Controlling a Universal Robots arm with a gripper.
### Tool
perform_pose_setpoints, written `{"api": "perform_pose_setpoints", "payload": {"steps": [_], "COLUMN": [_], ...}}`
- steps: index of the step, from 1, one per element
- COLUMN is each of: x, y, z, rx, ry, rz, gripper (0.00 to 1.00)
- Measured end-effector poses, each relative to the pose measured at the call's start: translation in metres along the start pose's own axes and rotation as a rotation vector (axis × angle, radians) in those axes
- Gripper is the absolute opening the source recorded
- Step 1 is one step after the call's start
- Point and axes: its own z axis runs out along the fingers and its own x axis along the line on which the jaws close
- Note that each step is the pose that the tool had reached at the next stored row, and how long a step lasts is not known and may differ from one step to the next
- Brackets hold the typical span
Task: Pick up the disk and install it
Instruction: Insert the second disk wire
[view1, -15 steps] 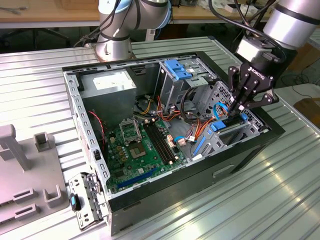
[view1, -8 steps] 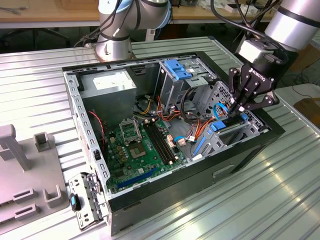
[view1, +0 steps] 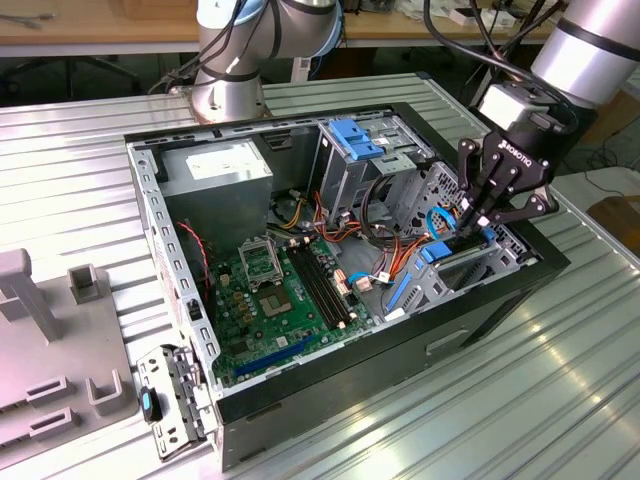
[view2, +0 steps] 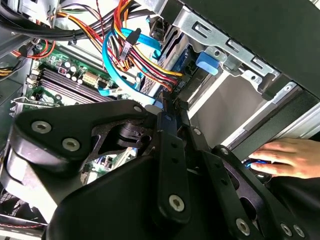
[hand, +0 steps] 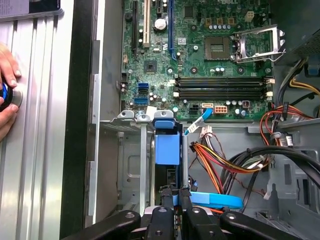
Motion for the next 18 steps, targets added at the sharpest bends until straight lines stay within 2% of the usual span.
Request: {"api": "perform_pose_setpoints", "payload": {"steps": [12, 18], "x": [-0.0002, -0.0002], "y": [-0.0021, -0.0021], "z": [0.0025, 0.0024], "rx": [-0.0036, -0.0027], "ry": [-0.0061, -0.0048], "rz": [-0.002, -0.013], "gripper": [0.16, 0.16]}}
